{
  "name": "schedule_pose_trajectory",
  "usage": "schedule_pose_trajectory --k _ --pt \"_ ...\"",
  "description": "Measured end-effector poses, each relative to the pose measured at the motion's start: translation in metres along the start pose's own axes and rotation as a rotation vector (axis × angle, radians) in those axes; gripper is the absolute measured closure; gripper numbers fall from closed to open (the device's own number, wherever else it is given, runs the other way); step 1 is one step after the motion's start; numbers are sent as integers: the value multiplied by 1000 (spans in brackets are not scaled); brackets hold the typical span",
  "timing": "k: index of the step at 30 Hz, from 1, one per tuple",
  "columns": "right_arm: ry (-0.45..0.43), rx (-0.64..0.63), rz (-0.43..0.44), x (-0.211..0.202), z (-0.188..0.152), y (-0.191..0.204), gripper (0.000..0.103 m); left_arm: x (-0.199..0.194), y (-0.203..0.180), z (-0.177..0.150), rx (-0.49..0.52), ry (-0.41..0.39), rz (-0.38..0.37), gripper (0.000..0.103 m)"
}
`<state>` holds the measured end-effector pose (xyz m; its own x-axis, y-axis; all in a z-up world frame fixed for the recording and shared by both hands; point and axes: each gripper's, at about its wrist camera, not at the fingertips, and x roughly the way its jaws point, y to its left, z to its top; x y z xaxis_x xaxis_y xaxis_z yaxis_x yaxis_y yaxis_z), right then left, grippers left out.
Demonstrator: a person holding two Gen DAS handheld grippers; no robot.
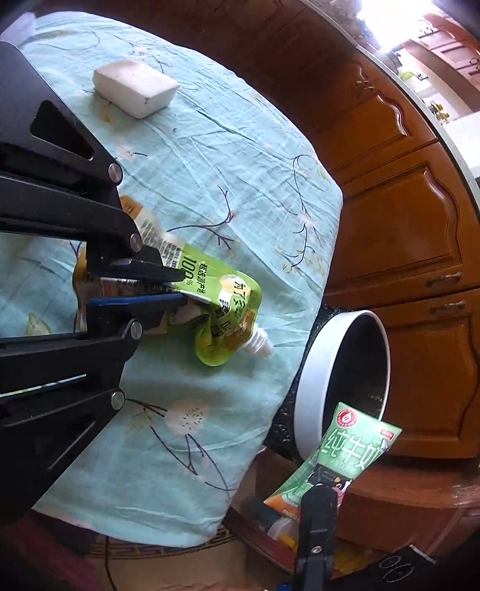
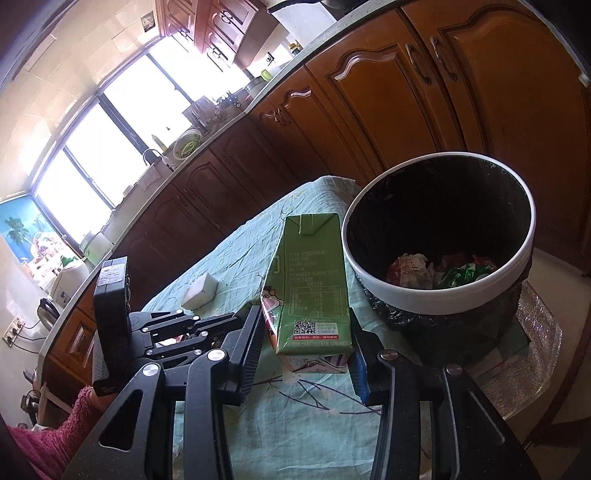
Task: Collect trash
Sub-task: 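Carry the pouch and carton over the bin with both tools, then open both tools above the bin to drop the pouch and carton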
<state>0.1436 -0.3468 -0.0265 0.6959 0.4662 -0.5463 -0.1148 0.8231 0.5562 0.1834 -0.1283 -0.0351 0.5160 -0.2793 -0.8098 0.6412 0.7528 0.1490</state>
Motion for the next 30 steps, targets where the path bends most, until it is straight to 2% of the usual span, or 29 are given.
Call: schedule_pose_trajectory --k 8,12,23,30 --pt "-57 5 -17 -27 6 -9 61 -38 14 10 -237 -122 -123 101" --pt "-65 16 -35 -32 8 -18 61 -42 10 18 -299 -145 -166 101" --pt "-89 36 -88 -47 19 -43 61 -39 -19 61 -285 -187 -228 101" --pt "-89 23 -113 -46 30 -50 61 -27 -31 86 -268 -178 -244 101"
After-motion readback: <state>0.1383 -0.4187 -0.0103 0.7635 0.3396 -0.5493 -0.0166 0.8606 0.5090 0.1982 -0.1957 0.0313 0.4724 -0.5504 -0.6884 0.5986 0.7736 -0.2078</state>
